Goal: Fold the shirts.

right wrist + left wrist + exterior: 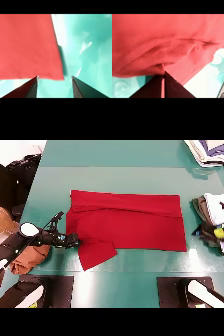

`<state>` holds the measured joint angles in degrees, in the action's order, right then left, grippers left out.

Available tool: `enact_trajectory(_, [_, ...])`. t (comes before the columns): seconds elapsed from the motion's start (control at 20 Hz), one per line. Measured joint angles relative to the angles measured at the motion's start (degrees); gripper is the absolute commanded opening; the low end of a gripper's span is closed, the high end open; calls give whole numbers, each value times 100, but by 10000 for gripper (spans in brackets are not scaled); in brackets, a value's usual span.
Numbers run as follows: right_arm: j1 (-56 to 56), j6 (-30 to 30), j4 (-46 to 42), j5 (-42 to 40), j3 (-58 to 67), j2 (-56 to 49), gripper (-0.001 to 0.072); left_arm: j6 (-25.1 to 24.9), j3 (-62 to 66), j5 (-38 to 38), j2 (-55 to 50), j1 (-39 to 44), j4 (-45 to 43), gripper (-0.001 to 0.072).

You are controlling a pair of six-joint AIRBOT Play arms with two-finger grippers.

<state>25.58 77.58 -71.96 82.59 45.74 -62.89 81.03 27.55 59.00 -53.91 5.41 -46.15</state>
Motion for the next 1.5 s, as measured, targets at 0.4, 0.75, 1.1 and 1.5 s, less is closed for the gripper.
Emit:
enact_trajectory(0.4, [881, -179, 678, -538, -1523, 203, 425, -142, 214, 39, 0, 0, 31, 24])
enact_trajectory(0.75, [297, -210, 848, -1034, -1497, 203, 104, -179, 229, 79, 0, 0, 4, 23])
enact_trajectory(1.1, [46, -223, 444, -319, -957, 466, 21, 114, 238, 778, 649, 0, -833, 22])
enact_trajectory(1.5, [-125, -79, -437, 645, -737, 1725, 20, 874, 492, 2369, 1856, 2, -1252, 23])
